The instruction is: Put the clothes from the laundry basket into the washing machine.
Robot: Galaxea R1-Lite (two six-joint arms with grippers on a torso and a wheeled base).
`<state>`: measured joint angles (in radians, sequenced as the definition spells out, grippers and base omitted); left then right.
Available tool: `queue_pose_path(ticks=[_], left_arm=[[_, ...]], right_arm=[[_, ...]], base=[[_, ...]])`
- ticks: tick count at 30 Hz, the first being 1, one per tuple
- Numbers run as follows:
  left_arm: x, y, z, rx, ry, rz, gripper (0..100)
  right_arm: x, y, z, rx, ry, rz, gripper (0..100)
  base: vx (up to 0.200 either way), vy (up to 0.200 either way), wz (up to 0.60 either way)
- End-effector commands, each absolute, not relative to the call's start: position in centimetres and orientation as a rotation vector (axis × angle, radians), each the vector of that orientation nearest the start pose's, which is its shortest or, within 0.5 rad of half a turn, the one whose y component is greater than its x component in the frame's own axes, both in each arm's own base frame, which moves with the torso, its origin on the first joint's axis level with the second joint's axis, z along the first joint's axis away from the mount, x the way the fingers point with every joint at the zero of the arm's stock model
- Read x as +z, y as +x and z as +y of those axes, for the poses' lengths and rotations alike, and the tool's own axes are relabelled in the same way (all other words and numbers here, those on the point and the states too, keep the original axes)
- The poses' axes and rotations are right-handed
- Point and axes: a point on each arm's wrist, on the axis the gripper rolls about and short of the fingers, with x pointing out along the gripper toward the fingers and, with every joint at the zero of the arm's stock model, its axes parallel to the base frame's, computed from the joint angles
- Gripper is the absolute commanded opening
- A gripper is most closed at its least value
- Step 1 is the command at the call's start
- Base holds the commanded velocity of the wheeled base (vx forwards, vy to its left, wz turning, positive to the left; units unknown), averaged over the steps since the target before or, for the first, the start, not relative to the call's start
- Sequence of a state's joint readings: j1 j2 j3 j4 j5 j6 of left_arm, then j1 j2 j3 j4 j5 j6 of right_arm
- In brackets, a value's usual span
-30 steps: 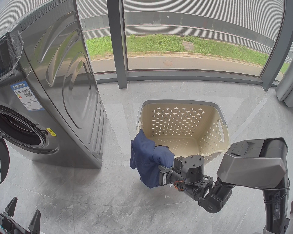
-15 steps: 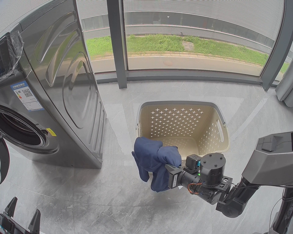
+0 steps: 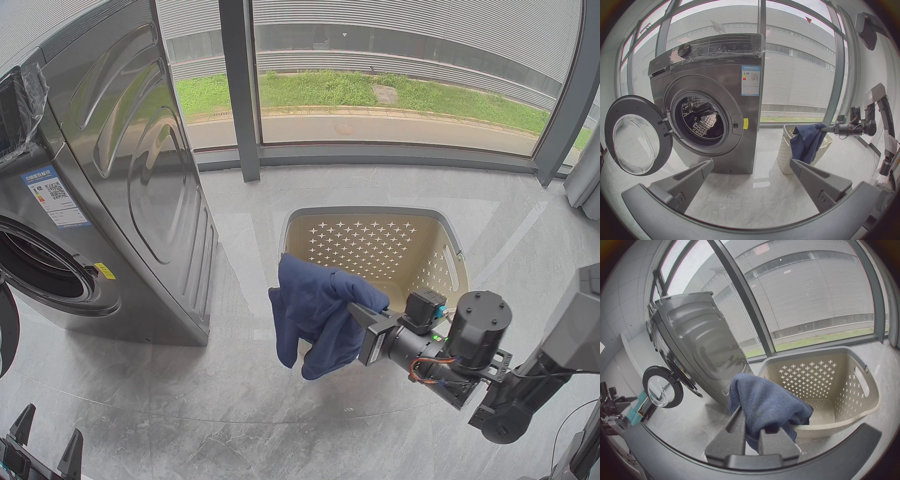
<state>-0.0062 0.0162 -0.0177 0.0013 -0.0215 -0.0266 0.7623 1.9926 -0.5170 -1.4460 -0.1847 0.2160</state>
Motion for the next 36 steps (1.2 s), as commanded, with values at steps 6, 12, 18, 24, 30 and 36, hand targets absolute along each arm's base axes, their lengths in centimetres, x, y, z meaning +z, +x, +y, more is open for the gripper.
queue_pose_path(ticks=[6,12,18,24,30,36], left_arm=[[7.6,-2.3,0.0,-0.028,-0.028,0.000,100],[7.6,-2.3,0.0,-0.028,-0.026,-0.001,100],[7.5,-2.3,0.0,-0.021,-0.040,0.002,100],[7.6,-2.3,0.0,-0.021,-0.040,0.000,100],[7.6,-2.3,0.0,-0.022,-0.041,-0.001,100],[7.6,-2.3,0.0,-0.021,-0.041,0.000,100]], right_arm=[[20.0,17.9,17.6,0.675,0.252,-0.217,0],[21.4,16.4,16.7,0.698,0.248,-0.248,0],[21.3,16.4,16.6,0.694,0.249,-0.249,0],[21.1,16.4,16.7,0.692,0.249,-0.244,0],[21.3,16.5,16.8,0.677,0.255,-0.249,0],[21.4,16.9,16.8,0.608,0.261,-0.245,0]], base=[[0.000,0.000,0.00],[0.000,0.000,0.00],[-0.100,0.000,0.00],[-0.200,0.000,0.00],[-0.100,0.000,0.00],[0.000,0.100,0.00]])
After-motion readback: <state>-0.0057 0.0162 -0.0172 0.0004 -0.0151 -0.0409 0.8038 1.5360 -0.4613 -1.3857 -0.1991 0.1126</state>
